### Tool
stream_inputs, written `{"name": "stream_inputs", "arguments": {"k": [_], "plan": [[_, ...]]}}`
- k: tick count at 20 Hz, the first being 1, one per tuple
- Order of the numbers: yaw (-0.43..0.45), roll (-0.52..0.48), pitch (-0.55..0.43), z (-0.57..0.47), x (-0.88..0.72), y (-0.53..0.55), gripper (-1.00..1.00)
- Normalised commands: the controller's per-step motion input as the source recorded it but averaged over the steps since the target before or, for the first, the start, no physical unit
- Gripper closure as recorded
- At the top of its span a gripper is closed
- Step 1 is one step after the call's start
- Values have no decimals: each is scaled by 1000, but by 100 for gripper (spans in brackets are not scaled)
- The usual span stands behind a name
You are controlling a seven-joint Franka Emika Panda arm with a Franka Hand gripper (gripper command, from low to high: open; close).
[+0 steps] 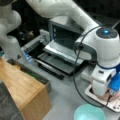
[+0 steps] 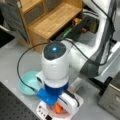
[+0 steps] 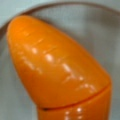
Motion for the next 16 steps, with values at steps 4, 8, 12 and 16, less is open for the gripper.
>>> {"name": "stream_inputs", "arguments": {"k": [4,8,12,16], "plan": [[40,-230,102,165,156,174,-100],[34,-227,116,173,107,136,-100],[43,-202,144,221,26,62,-100],[65,-145,141,201,-4,-6,-100]]}}
